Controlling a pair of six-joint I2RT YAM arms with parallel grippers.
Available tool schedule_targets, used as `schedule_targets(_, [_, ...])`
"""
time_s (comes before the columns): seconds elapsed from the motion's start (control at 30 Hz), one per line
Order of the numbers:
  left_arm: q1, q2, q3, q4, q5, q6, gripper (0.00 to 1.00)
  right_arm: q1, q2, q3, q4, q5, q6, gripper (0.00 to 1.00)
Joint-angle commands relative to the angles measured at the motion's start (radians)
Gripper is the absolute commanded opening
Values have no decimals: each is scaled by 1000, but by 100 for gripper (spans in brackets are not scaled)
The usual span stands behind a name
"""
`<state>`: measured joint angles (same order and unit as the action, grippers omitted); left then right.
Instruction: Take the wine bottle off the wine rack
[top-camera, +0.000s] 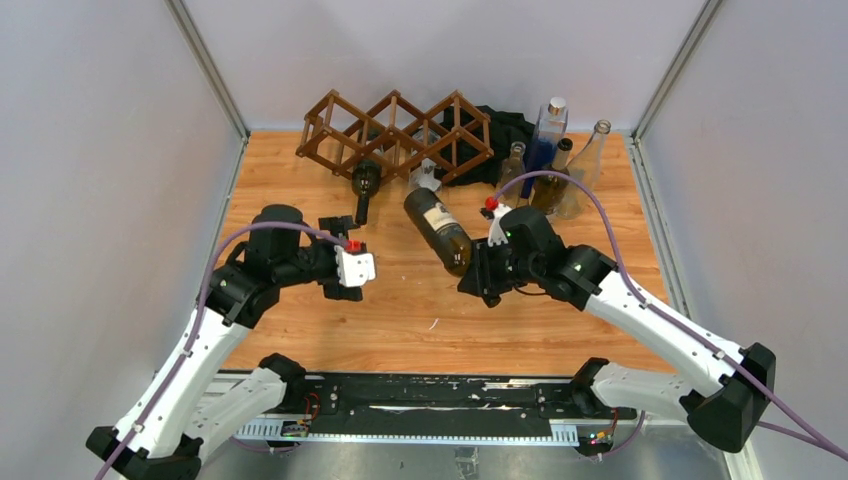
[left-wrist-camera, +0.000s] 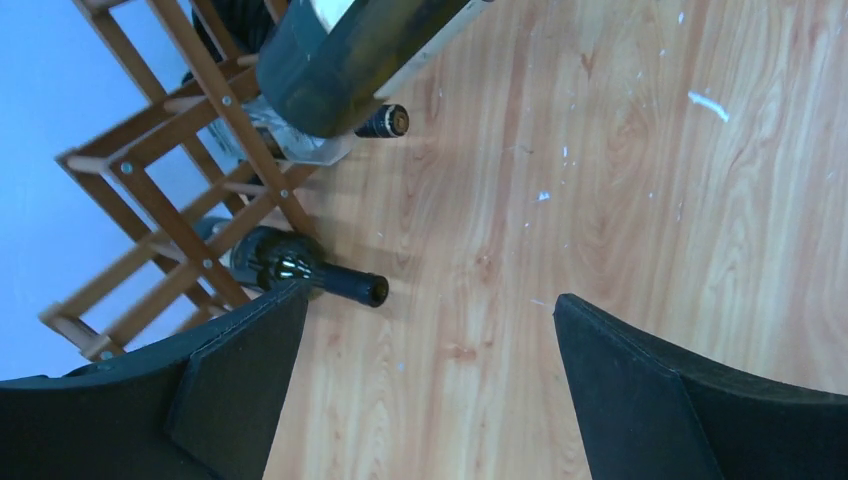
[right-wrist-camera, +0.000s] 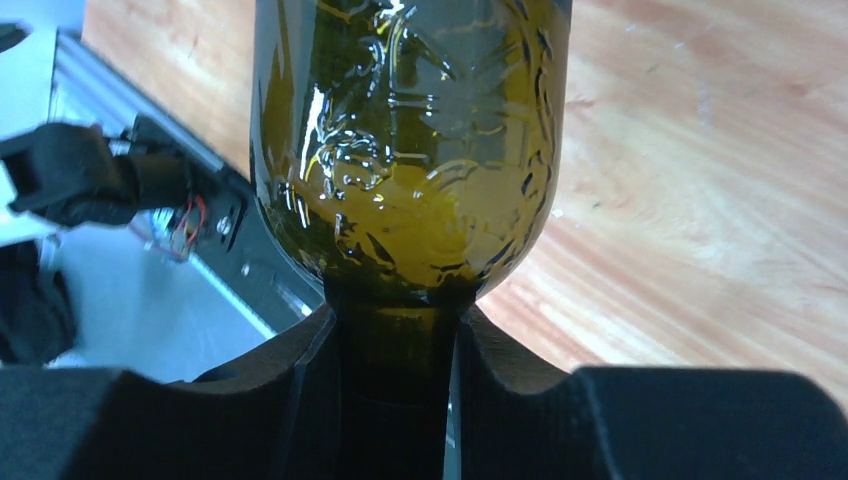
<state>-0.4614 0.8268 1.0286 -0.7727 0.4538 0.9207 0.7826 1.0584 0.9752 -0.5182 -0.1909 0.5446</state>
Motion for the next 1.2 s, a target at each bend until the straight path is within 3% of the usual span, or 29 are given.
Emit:
schedule_targets(0.0, [-9, -90, -124, 118, 44, 245, 100, 42, 19, 128, 24, -167, -71, 0])
schedule_targets(0.1, [-17, -163, -206, 198, 40, 283, 100, 72, 83, 190, -4, -201, -94, 0])
schedule_targets(0.4, [-37, -254, -318, 238, 33, 515, 100, 173, 261, 356, -13, -243, -121, 0])
schedule_targets(0.5, [-37, -275, -359, 304, 11, 518, 100, 195, 296, 397, -10, -254, -122, 0])
schedule_targets(0.83, [-39, -242, -376, 259, -43, 588, 100, 276, 330, 462, -11, -271, -139, 0])
schedule_targets(1.0, [-39, -247, -428, 395, -100, 571, 100, 307, 339, 463, -28, -282, -153, 0])
schedule_targets(1.1, [-39, -246, -434, 406, -114, 570, 96, 323, 343, 474, -44, -289, -169, 0])
schedule_targets(1.17, [-39, -250, -438, 408, -115, 571, 87, 328, 346, 481, -59, -289, -181, 0])
